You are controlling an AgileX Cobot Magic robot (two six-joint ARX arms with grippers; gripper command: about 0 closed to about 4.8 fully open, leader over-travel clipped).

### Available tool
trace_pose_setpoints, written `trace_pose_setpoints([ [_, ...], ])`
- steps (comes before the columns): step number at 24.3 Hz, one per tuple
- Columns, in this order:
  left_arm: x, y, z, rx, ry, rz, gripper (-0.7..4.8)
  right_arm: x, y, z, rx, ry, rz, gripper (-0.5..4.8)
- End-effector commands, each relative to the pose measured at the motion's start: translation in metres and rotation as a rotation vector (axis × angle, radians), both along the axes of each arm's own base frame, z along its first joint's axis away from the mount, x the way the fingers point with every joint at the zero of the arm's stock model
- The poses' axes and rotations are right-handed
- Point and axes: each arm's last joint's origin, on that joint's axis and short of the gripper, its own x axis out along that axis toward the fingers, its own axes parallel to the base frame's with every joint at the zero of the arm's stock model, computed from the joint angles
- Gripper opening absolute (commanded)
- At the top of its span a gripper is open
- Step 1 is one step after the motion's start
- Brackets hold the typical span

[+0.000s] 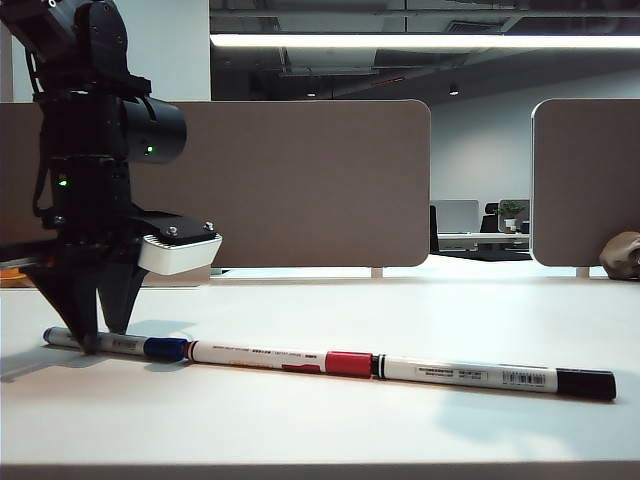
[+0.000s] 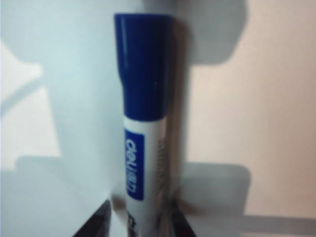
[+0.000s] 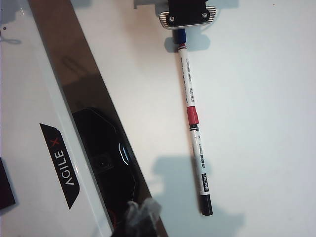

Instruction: Pick up the markers one by one and line them up horizontally in a straight line on the table.

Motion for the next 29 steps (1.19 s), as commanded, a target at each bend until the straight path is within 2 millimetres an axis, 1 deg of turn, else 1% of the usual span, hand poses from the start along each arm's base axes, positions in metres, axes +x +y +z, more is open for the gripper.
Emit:
trace_pose_setpoints([
  [1,-0.002,0.001,-0.001,0.007,0.024,0.007,1.54,-0.001,-0.001,0.002,0.014,-0.009,0.003,-0.05],
  [8,-0.006,0.002,0.004,0.010,0.031,0.008,1.58,-0.001,0.000,0.003,0.018,-0.014,0.003,-0.05],
  [15,-0.009,0.003,0.021,-0.015,-0.031,0.015,1.57,-0.001,0.000,0.003,0.018,-0.014,0.004,-0.05],
  [29,-0.011,0.004,0.021,-0.016,-0.011,0.042,1.57,-0.001,-0.001,0.002,0.016,-0.011,0.004,-0.05],
])
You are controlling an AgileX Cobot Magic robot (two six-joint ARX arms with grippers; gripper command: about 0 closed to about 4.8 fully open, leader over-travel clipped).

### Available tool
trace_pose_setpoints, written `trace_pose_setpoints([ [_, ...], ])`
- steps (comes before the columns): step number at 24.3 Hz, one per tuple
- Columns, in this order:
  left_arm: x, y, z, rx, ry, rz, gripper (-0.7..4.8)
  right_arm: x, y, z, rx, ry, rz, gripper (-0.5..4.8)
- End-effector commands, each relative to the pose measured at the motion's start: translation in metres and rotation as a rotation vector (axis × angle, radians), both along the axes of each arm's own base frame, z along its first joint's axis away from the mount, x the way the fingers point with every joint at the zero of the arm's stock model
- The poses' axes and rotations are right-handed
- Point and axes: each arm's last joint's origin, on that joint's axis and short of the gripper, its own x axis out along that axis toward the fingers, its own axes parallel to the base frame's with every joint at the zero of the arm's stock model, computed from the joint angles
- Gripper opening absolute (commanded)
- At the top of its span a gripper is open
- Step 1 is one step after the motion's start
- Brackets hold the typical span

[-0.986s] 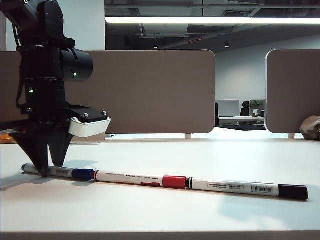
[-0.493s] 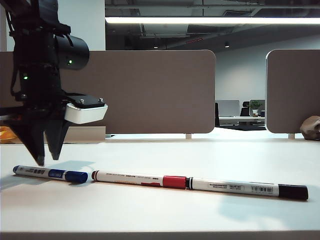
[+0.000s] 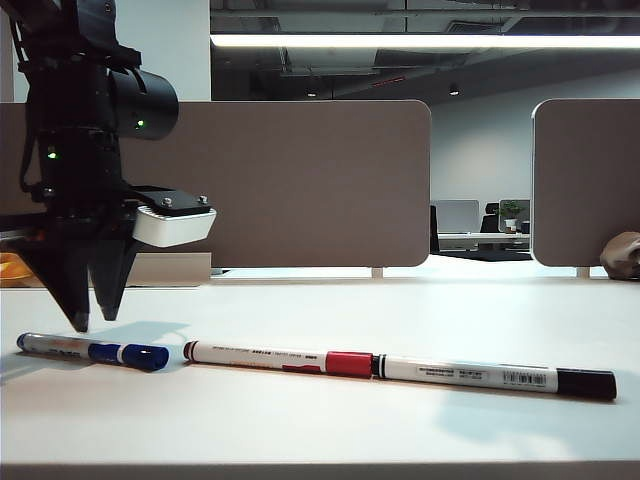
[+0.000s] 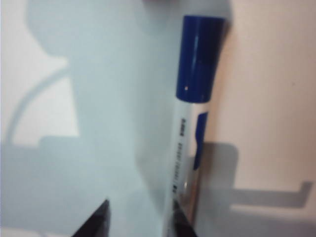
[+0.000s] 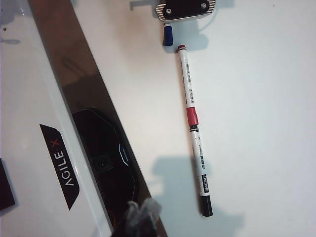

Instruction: Pick up the markers one by one and line them up horizontally in a straight line on the table.

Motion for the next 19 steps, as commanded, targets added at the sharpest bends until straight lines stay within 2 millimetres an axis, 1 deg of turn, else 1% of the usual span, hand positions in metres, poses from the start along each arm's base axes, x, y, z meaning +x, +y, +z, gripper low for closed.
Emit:
trace_pose_setpoints([
  [1,-0.0009,-0.0001,0.0016,-0.003,0.006,0.002,1.57,-0.0013,-0.0007,0.0023,0.014,-0.009,0.004,-0.05],
  [19,0.0005,-0.0014,0.0003,-0.036,0.007,-0.003,1.57,-0.0015,-0.0009,0.0021,0.011,-0.007,0.003,-0.05],
])
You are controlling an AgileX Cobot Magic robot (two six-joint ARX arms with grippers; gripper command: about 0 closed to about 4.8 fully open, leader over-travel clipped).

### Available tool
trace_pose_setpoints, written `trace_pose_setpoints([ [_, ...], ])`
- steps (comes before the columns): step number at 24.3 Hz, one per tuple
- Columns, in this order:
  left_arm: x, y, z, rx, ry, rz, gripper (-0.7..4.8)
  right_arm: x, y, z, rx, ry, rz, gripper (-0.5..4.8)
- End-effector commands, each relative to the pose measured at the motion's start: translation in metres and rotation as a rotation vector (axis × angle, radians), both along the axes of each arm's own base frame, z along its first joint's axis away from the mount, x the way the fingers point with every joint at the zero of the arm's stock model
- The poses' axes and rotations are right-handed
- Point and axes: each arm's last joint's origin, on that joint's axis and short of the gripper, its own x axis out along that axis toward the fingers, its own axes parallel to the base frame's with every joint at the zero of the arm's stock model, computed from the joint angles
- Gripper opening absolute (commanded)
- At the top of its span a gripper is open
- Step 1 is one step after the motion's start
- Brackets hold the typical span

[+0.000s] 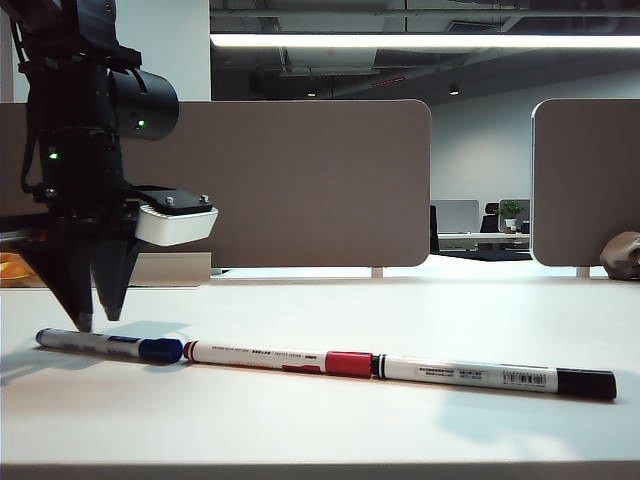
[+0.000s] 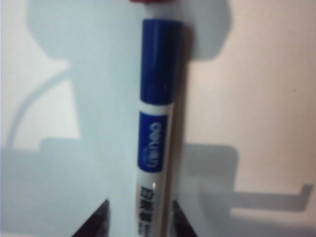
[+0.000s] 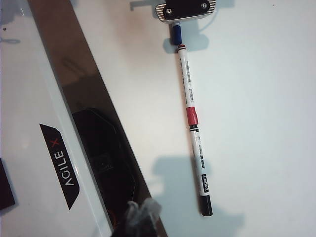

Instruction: Pick up the markers one by one and line them up horizontally in a straight line on the table.

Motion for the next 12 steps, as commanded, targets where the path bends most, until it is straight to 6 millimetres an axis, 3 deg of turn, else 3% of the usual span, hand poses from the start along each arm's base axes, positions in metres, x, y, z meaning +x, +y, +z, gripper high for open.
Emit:
trace_pose_setpoints([
  [1,0.0001,-0.0004,0.0006,-0.016,0.005,-0.001,1.57,-0.0015,-0.0009,0.0021,0.011,-0.007,0.004,-0.05],
  [12,0.0047,-0.0026,-0.0090,-0.026,0.018,-0.007,1.56,-0.0018,-0.0011,0.0019,0.010,-0.002,0.005,-0.05],
])
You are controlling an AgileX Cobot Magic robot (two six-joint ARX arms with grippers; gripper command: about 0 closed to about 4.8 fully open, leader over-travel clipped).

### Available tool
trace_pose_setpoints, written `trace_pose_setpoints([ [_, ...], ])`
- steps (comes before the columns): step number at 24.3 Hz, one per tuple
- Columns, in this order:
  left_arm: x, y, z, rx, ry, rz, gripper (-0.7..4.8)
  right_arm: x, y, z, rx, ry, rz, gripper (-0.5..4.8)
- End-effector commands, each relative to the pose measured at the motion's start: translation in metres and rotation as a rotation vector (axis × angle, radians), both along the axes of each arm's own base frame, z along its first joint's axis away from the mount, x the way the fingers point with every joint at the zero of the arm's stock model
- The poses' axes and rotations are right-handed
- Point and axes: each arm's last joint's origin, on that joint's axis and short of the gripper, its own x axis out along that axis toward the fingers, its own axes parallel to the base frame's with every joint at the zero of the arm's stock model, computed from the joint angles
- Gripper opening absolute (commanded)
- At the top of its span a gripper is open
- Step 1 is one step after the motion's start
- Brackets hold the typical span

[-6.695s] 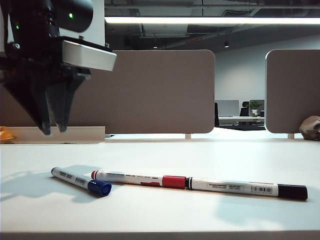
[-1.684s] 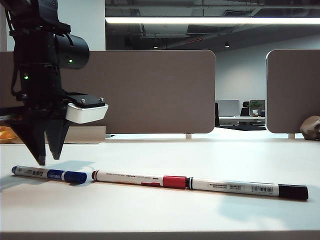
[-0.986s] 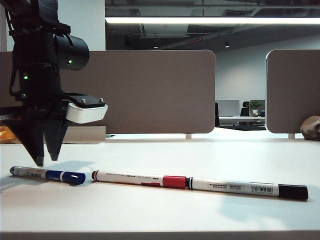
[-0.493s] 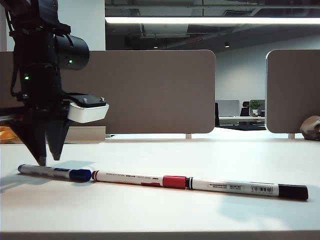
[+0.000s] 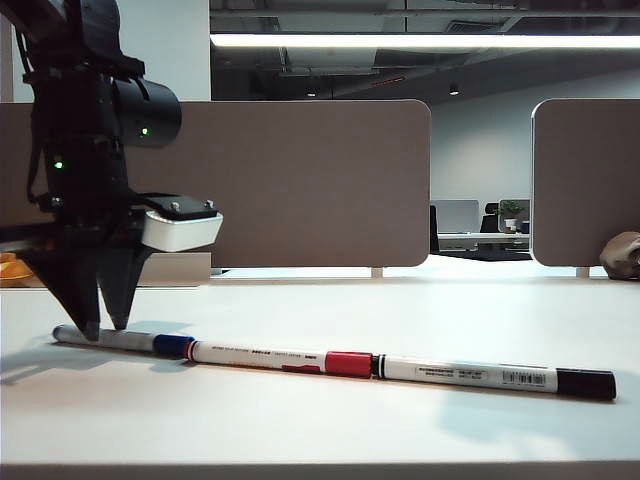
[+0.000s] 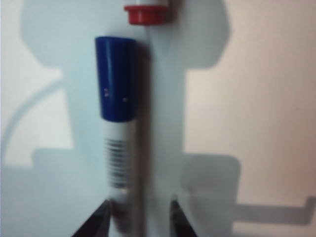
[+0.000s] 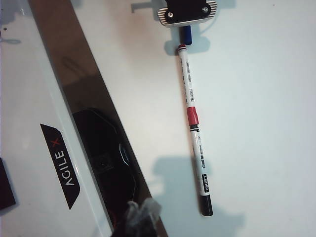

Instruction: Pick up the markers one by one and line them up horizontally in a straight line on the table.

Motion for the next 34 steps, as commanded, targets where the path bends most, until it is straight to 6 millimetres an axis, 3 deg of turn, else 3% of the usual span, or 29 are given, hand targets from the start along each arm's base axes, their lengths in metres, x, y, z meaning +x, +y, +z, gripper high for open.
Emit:
trace_pose_setpoints([
  [1,0.0013,-0.0005,-0.0012,-0.007,0.000,-0.003,1.56,-0.0019,-0.0013,0.0017,0.008,0.000,0.005,-0.05],
  [34,0.0012,-0.0007,0.0023,-0.013,-0.013,0.017,1.52,-0.0021,-0.0015,0.0015,0.005,0.002,0.005,-0.05],
])
